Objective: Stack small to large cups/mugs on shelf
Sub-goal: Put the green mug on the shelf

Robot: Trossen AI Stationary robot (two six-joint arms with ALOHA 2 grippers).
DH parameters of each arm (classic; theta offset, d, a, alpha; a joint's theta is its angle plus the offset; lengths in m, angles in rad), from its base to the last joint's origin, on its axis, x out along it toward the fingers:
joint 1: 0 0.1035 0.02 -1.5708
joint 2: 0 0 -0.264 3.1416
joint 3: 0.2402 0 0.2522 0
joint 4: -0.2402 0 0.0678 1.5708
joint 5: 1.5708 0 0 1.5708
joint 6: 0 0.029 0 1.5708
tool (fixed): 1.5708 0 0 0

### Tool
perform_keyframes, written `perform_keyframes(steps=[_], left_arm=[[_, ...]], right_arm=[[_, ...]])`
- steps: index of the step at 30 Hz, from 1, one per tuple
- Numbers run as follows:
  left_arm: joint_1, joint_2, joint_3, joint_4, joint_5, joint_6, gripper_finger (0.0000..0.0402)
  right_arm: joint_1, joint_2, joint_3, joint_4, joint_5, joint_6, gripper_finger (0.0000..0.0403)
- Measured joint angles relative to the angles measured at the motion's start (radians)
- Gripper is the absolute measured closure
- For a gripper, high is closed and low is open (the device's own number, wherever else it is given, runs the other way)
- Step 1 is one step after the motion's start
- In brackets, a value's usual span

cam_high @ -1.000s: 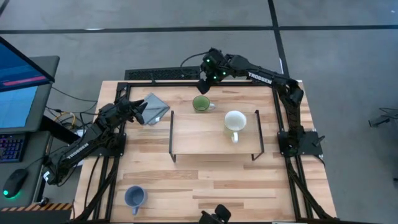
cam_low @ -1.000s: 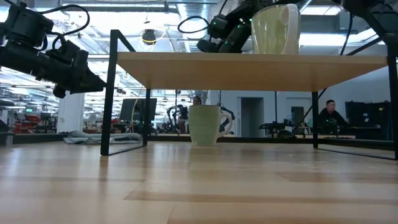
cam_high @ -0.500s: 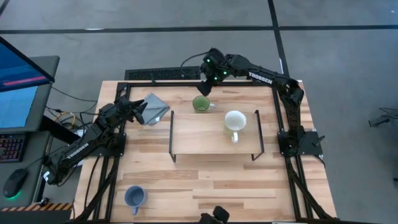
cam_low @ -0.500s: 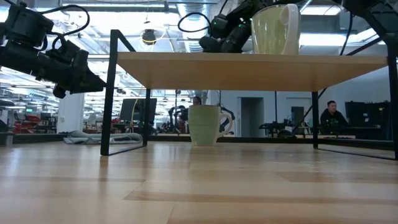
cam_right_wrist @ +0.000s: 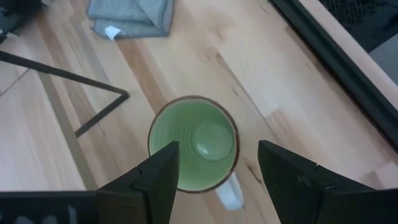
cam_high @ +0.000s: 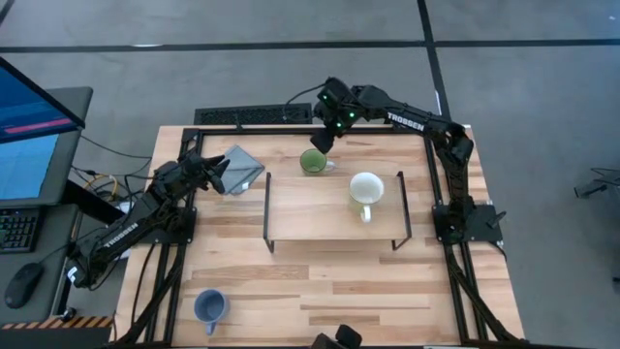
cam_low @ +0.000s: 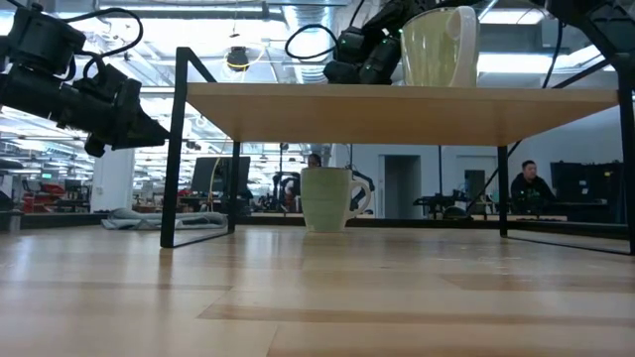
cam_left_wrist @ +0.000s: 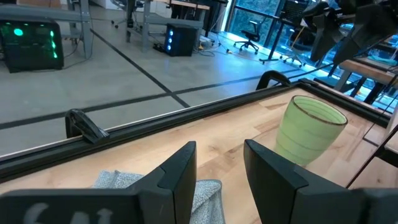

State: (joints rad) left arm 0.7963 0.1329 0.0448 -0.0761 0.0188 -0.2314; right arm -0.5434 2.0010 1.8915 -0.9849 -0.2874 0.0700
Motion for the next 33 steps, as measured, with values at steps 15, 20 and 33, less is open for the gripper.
perform_keyframes(steps=[15, 20, 33], left_arm=[[0.000, 0.000, 0.000, 0.000, 0.000, 0.009, 0.0277], [0.000, 0.000, 0.000, 0.000, 0.000, 0.061, 0.0277], [0.000, 0.000, -0.001, 0.004, -0.043, 0.207, 0.0277]], right_arm=[[0.004, 0.000, 0.000, 0.005, 0.000, 0.001, 0.0163], [0.016, 0.000, 0.000, 0.011, 0.000, 0.000, 0.0163], [0.047, 0.000, 0.000, 0.101, 0.003, 0.002, 0.0163]])
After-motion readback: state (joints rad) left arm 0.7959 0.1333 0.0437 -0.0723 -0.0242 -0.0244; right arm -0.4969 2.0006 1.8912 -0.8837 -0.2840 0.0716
